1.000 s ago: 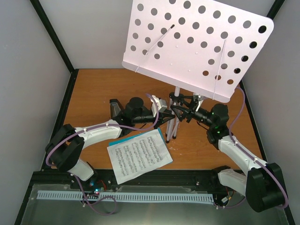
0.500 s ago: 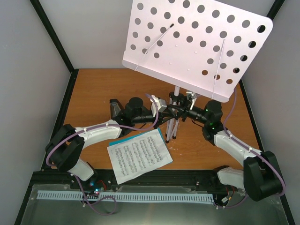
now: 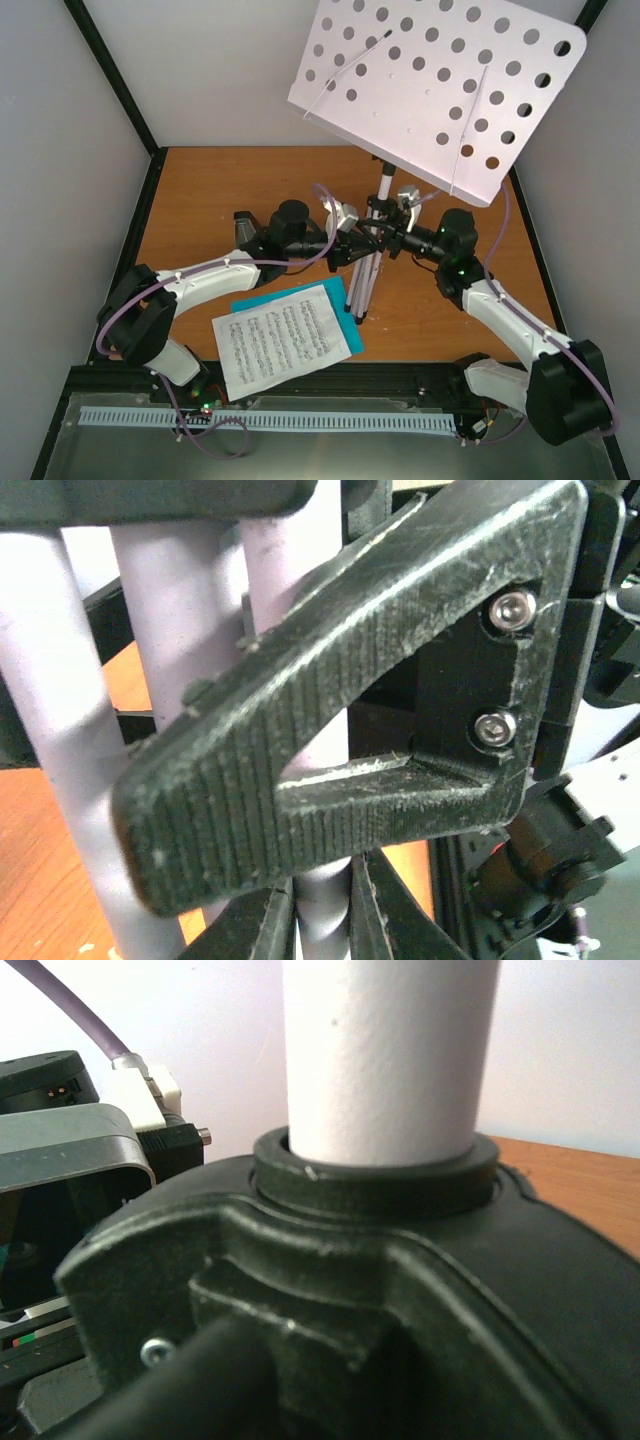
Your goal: Pack up the instrument practice props
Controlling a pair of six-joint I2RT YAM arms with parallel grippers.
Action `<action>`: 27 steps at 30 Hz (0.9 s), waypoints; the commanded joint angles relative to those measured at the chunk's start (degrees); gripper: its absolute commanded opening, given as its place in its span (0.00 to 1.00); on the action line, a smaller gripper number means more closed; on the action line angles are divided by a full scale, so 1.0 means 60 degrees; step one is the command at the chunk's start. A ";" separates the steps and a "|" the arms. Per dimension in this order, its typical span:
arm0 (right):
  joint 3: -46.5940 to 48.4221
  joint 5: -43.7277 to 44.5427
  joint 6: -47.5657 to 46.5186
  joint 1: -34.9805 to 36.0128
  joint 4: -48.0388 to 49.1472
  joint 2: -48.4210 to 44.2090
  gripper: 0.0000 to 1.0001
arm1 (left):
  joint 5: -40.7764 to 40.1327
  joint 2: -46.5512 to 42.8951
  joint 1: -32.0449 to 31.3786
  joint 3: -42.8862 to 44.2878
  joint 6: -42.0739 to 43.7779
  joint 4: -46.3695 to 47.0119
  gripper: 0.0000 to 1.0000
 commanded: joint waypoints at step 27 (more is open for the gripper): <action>-0.1894 0.2623 0.2966 -0.0021 -0.3355 -0.0884 0.15 | 0.0993 0.1274 -0.0065 0.0838 -0.5401 0.0725 0.00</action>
